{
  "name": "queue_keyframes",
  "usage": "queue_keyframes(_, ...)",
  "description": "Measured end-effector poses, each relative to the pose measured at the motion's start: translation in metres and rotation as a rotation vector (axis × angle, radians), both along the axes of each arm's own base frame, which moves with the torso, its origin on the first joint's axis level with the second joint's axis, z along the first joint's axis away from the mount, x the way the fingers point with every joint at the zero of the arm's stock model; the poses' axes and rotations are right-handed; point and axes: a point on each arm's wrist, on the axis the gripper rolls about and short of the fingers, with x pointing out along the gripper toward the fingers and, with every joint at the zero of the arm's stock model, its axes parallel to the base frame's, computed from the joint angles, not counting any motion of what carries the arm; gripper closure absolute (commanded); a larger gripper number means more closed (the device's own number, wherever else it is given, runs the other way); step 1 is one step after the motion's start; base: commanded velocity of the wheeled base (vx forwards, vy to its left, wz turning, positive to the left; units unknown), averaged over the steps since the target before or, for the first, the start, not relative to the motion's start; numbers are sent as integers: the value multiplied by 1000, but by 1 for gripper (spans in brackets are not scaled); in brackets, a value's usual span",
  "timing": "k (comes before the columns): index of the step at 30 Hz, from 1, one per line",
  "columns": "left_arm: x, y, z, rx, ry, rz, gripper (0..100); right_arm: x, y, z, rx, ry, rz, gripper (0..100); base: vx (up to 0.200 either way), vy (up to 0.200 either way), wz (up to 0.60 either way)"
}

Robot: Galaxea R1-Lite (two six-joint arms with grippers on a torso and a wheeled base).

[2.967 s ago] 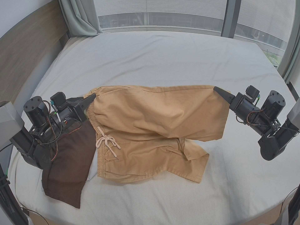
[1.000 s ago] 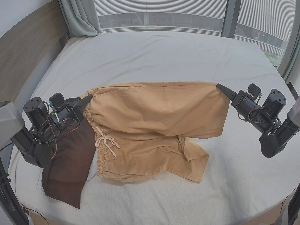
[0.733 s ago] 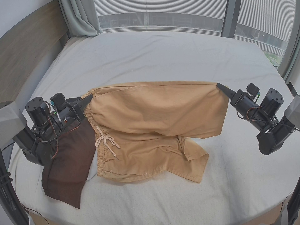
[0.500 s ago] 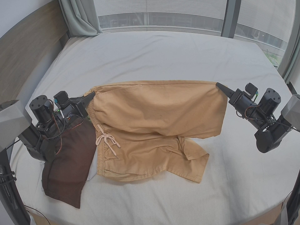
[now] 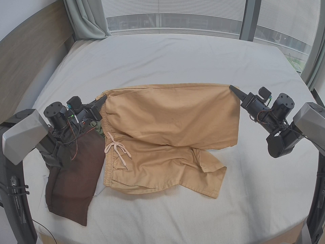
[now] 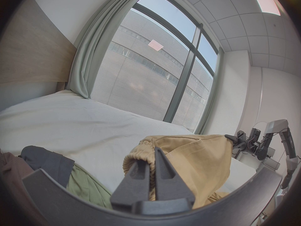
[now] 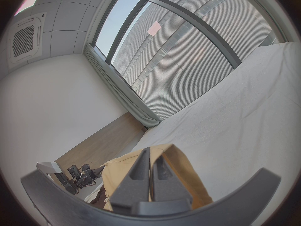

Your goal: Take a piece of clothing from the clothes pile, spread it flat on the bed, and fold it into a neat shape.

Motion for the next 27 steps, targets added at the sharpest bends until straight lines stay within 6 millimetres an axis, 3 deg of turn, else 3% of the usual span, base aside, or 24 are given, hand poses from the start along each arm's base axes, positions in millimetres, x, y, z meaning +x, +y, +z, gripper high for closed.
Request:
queue_keyframes(7,20,-4,-8,-30,-21,14,100,23,2,-10,-1,6,-1,100,0,0,0)
queue_keyframes(27,46,-9,-23,-91,-36,29,100,77,8,-17,-4,28,-3,100,0,0,0)
